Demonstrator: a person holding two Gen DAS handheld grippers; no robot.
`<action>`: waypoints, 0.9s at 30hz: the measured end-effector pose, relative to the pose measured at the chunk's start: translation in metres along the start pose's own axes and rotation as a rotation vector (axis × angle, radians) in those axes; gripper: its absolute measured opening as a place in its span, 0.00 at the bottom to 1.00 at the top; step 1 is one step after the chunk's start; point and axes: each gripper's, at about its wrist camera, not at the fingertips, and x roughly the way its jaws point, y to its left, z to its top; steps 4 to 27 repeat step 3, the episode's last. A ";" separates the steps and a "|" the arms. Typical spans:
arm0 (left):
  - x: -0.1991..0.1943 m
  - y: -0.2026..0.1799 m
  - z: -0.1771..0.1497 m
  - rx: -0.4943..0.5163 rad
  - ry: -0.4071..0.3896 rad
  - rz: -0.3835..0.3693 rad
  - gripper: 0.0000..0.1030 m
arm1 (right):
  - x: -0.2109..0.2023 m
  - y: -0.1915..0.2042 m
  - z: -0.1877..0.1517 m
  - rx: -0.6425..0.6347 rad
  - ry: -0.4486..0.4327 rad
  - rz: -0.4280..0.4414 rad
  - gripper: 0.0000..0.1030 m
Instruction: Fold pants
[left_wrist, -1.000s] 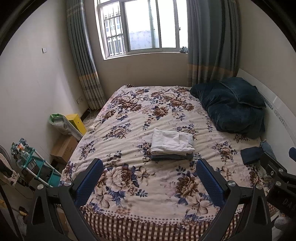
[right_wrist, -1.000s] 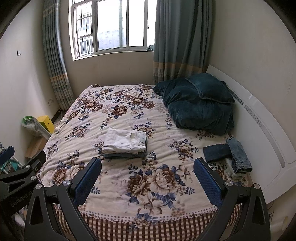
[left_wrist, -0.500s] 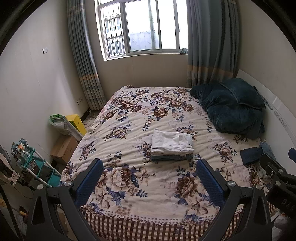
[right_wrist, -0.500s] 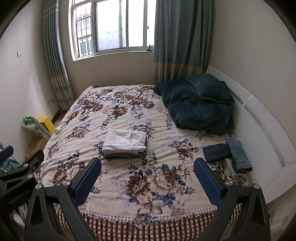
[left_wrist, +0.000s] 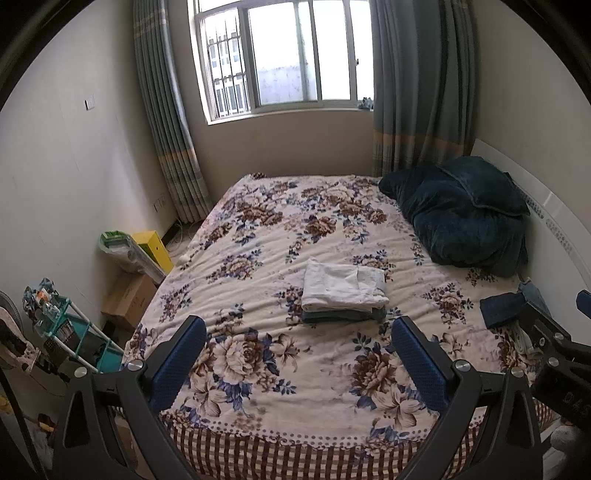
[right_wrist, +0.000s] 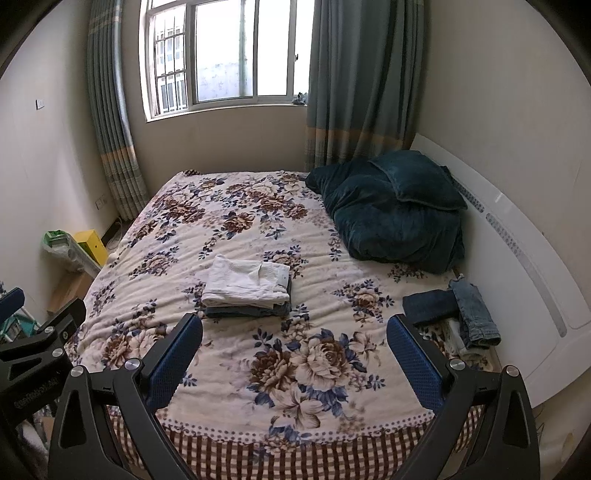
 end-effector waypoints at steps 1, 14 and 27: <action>-0.002 0.002 0.001 -0.001 -0.004 -0.001 1.00 | 0.000 0.001 0.000 -0.002 -0.001 0.000 0.99; -0.003 0.004 0.002 -0.006 -0.002 -0.006 1.00 | -0.002 -0.002 0.002 0.000 -0.001 0.003 0.99; -0.003 0.004 0.002 -0.006 -0.002 -0.006 1.00 | -0.002 -0.002 0.002 0.000 -0.001 0.003 0.99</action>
